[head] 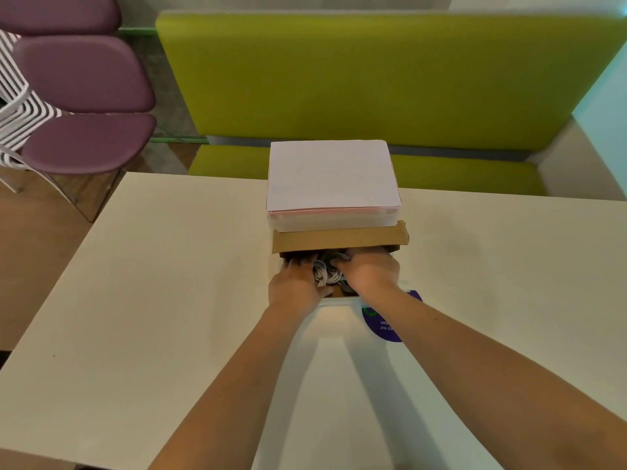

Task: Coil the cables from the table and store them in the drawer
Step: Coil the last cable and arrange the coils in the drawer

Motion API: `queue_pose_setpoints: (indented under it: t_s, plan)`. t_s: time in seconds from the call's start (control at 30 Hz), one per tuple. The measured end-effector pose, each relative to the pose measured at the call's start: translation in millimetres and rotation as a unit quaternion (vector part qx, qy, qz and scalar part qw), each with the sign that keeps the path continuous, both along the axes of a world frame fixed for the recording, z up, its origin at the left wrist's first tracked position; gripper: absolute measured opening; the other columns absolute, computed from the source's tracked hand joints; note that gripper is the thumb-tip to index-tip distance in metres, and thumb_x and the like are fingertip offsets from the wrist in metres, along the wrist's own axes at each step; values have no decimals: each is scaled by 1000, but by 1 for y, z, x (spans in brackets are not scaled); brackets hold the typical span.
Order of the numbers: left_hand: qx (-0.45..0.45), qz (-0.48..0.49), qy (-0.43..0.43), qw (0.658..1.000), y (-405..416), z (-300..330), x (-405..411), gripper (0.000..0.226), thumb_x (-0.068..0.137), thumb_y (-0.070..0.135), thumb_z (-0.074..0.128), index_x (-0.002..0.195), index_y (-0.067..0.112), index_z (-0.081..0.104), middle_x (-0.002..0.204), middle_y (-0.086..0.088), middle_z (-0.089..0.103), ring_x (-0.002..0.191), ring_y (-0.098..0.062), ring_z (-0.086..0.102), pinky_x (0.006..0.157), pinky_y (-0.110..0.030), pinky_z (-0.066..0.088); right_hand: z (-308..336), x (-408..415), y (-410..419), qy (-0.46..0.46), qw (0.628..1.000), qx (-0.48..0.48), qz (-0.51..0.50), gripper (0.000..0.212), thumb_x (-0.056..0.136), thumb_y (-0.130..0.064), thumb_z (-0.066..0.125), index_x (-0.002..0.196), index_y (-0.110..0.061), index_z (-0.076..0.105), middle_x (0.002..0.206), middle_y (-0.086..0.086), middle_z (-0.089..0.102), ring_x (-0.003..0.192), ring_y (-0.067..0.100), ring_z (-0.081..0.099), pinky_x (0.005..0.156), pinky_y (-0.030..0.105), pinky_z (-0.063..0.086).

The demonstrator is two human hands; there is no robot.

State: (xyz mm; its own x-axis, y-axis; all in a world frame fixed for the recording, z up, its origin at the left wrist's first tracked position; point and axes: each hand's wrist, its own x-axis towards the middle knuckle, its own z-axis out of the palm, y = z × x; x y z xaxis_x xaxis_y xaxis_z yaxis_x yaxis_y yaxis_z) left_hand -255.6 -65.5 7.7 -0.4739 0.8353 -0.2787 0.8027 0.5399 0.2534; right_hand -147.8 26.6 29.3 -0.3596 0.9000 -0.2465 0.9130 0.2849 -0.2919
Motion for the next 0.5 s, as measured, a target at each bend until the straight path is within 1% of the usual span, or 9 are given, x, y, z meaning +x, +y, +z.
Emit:
queue_pose_setpoints:
  t_s: [0.07,0.13,0.2,0.27,0.33,0.37,0.43,0.5]
  plan:
    - [15,1,-9,1000,-2,0,1,72,87,59,60,147,33,32,147,2,42,137,-18,37,101,-34,43,1,-2,1,-19,1000,-3,4,31,93,-53,51,104,-26,64,96,-2,66,79,19,57,59,26,41]
    - [24,5,4,1000,-3,0,1,66,86,59,60,143,33,38,142,2,48,133,-18,40,100,-33,42,3,-4,1,-25,1000,-7,-7,27,95,-47,50,100,-25,65,91,-2,64,73,18,53,58,26,41]
    - [30,1,38,999,-6,0,1,63,84,61,60,139,33,43,136,3,52,129,-20,42,99,-32,39,3,-6,-1,-5,999,-18,-35,26,95,-43,49,97,-24,66,89,-2,64,72,18,52,60,27,43]
    - [38,-2,67,997,-7,0,2,63,83,63,59,137,33,45,133,4,55,126,-20,42,96,-32,35,2,-10,-4,35,996,-33,-77,27,94,-45,50,93,-23,64,86,-1,63,74,20,55,63,29,47]
    - [41,8,71,997,-9,0,1,64,82,65,57,136,31,46,131,5,56,121,-20,45,94,-33,33,-1,-15,-8,57,993,-37,-94,32,90,-52,51,92,-22,63,93,1,68,83,24,62,71,32,53]
    - [43,17,68,997,-10,0,0,65,82,65,57,135,29,47,129,4,56,119,-20,46,93,-33,34,-3,-17,-9,62,993,-42,-96,37,89,-55,52,96,-21,64,98,3,68,91,26,64,74,33,54]
    - [47,27,65,996,-12,-1,-2,64,82,66,57,133,27,50,127,4,57,118,-20,47,92,-34,34,-6,-22,-11,79,990,-64,-103,47,87,-58,55,109,-19,64,112,5,65,106,29,60,80,34,52]
    - [59,31,74,995,-13,-3,-3,64,82,67,56,132,27,52,128,4,56,117,-21,47,91,-34,35,-8,-23,-8,81,988,-78,-101,60,86,-60,55,127,-18,55,130,10,55,120,31,51,89,37,49]
